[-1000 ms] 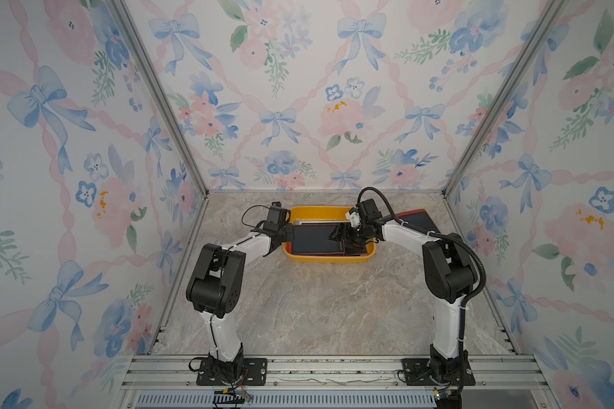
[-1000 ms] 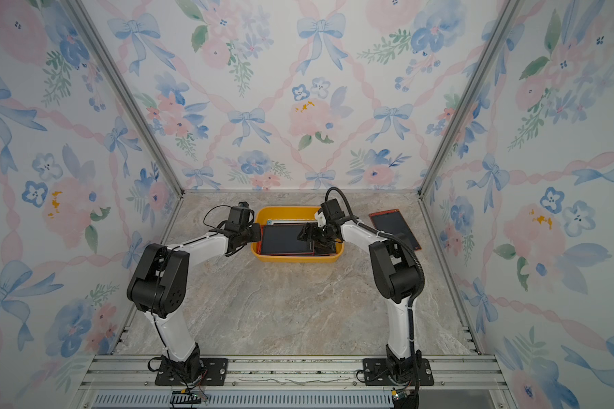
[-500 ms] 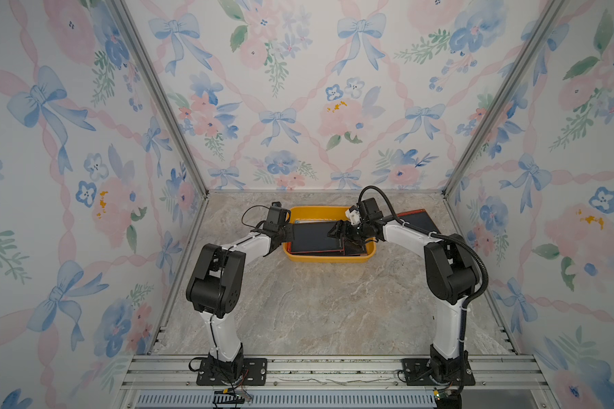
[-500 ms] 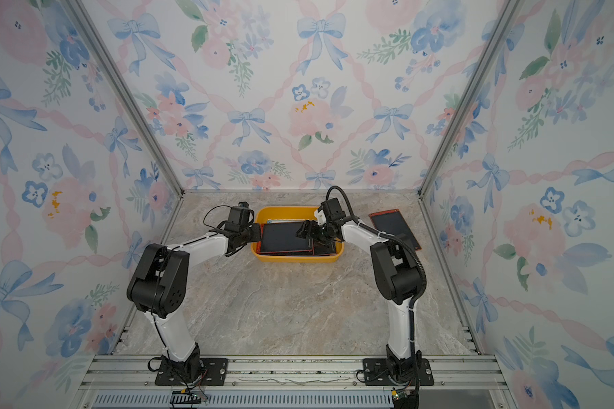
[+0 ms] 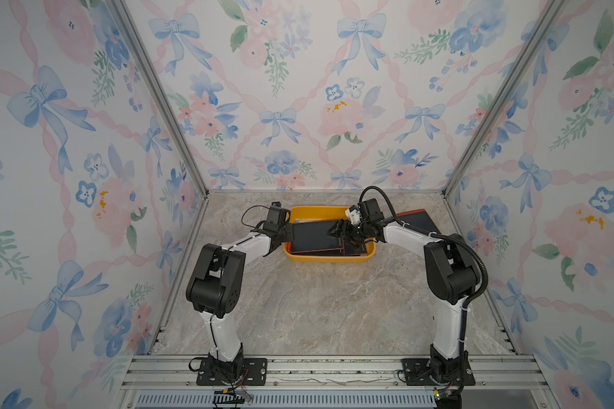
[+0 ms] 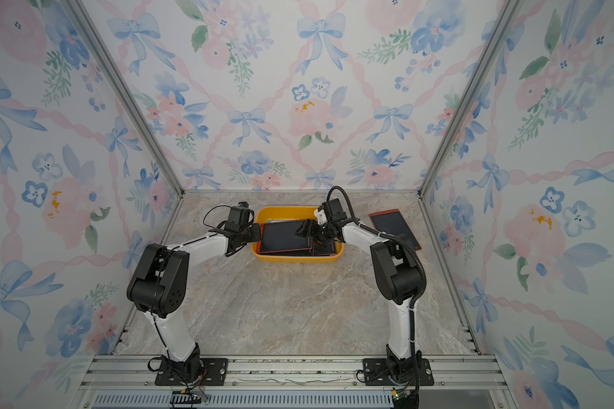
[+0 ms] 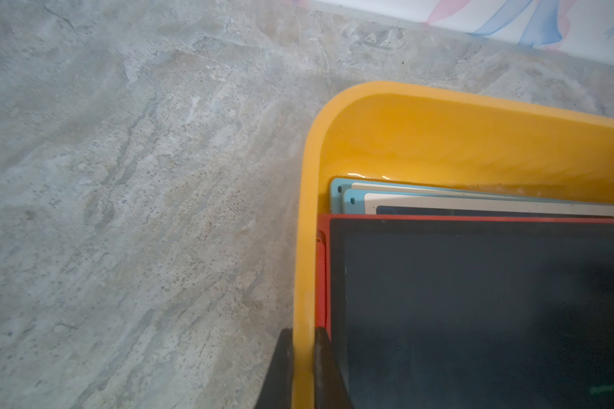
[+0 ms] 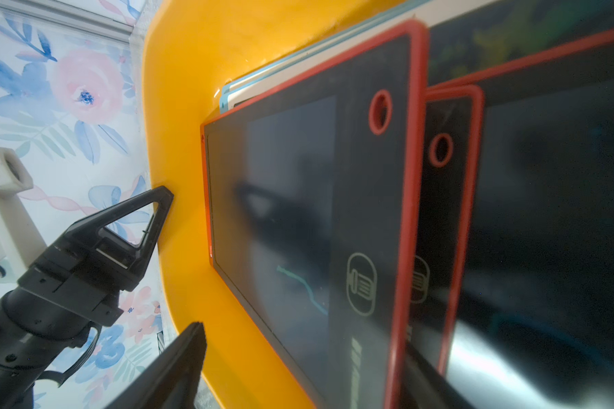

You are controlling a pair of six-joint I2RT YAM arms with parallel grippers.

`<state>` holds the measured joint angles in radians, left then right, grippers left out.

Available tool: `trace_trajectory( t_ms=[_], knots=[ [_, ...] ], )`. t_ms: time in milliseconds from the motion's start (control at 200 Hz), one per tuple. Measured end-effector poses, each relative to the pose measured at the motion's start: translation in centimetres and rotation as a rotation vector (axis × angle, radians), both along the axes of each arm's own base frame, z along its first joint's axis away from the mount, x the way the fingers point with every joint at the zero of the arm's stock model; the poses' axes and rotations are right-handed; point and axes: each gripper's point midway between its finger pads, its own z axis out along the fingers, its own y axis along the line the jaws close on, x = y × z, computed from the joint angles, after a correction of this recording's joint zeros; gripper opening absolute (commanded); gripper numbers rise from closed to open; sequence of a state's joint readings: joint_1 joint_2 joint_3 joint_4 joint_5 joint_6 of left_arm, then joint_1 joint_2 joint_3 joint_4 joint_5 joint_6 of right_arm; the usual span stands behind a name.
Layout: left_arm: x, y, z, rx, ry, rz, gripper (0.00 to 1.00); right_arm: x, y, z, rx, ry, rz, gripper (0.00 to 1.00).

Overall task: Take out the writing tablet from the storage box
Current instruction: Pick up the writing tablet from the storage box.

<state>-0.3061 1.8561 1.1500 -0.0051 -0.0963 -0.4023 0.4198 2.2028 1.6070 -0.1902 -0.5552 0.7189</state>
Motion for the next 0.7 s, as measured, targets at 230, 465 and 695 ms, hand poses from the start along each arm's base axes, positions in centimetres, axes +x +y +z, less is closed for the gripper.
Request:
trace_trajectory(
  t_ms=[230,465,695],
  knots=[
    [-0.01,0.0,-0.02,0.0,0.0,0.001,0.0,-0.03,0.15,-0.12,0.017,0.0,-0.002,0.63],
    [-0.01,0.0,-0.02,-0.003,0.0,0.003,0.0,-0.18,0.15,-0.3,0.022,0.002,-0.003,0.58],
    [-0.01,0.0,-0.01,-0.003,-0.001,0.003,0.0,-0.08,0.2,-0.19,0.026,-0.002,-0.004,0.53]
  ],
)
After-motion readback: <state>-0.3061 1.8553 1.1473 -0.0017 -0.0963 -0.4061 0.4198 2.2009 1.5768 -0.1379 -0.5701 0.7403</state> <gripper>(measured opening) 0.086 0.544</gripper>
